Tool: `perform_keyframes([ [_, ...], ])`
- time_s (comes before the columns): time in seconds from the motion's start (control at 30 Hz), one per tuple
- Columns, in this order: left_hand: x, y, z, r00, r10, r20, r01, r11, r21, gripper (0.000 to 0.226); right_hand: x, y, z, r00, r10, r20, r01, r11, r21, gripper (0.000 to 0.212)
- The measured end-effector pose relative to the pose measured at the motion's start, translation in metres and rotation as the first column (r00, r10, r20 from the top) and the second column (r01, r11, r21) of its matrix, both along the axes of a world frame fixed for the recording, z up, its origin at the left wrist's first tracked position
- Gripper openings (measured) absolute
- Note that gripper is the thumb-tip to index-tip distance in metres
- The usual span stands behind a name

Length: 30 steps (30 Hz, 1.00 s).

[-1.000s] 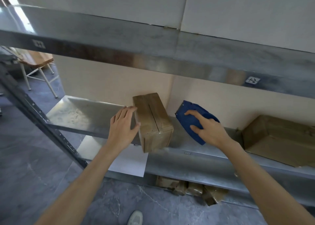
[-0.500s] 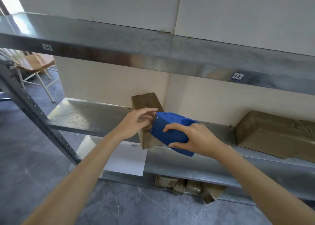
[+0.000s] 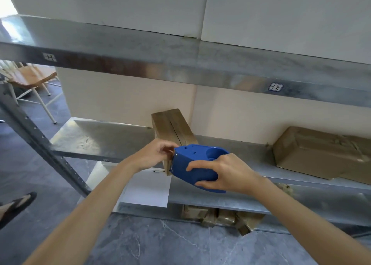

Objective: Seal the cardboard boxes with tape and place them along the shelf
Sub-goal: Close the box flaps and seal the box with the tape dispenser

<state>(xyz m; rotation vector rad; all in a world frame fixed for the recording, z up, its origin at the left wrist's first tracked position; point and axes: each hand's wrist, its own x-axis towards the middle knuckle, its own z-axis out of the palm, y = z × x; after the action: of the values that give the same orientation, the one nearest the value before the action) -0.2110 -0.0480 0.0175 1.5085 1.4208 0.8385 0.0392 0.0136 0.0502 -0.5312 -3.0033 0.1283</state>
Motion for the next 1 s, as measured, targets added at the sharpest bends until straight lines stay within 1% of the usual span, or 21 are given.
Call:
perform_keyframes([
  [0.1,0.000,0.002,-0.002,1.000,0.002,0.015,-0.002,1.000,-0.005,0.031,0.001,-0.001,0.002,1.000,0.001,0.000,-0.001,1.000,-0.007,0.040],
  [0.27,0.002,0.006,-0.007,0.998,0.055,-0.032,-0.054,0.998,0.039,0.037,-0.002,0.000,0.001,1.000,0.003,-0.024,-0.003,1.000,-0.005,0.037],
  [0.33,0.000,0.006,-0.008,0.995,0.097,-0.024,-0.095,0.993,0.066,0.036,-0.002,0.001,0.000,1.000,0.002,-0.013,-0.002,1.000,-0.008,0.038],
  [0.43,0.000,0.008,-0.009,0.988,0.155,-0.020,-0.152,0.982,0.113,0.032,-0.004,0.005,-0.003,0.999,-0.012,0.044,0.013,0.999,-0.036,0.040],
  [0.53,-0.005,0.004,-0.010,0.972,0.226,-0.062,-0.212,0.962,0.169,0.028,-0.004,0.012,-0.001,0.995,-0.035,0.092,0.040,0.998,-0.048,0.041],
  [0.6,-0.022,-0.002,-0.013,0.944,0.317,-0.093,-0.296,0.936,0.193,0.028,0.005,0.020,0.003,0.994,-0.069,0.082,0.073,0.996,-0.050,0.041],
  [0.67,-0.042,-0.011,-0.016,0.924,0.375,-0.071,-0.359,0.917,0.174,0.030,0.018,0.026,0.005,0.991,-0.107,0.077,0.112,0.992,-0.058,0.041],
  [0.8,-0.041,-0.019,-0.029,0.925,0.373,-0.065,-0.362,0.922,0.139,0.033,0.030,0.029,0.000,0.985,-0.138,0.107,0.149,0.984,-0.100,0.042],
  [0.9,-0.031,-0.017,-0.040,0.931,0.362,-0.048,-0.356,0.928,0.112,0.029,0.032,0.029,-0.005,0.978,-0.154,0.137,0.167,0.982,-0.091,0.040],
  [1.0,-0.029,-0.016,-0.047,0.927,0.372,-0.056,-0.362,0.922,0.140,0.028,0.032,0.027,-0.009,0.976,-0.163,0.145,0.178,0.979,-0.101,0.041],
])
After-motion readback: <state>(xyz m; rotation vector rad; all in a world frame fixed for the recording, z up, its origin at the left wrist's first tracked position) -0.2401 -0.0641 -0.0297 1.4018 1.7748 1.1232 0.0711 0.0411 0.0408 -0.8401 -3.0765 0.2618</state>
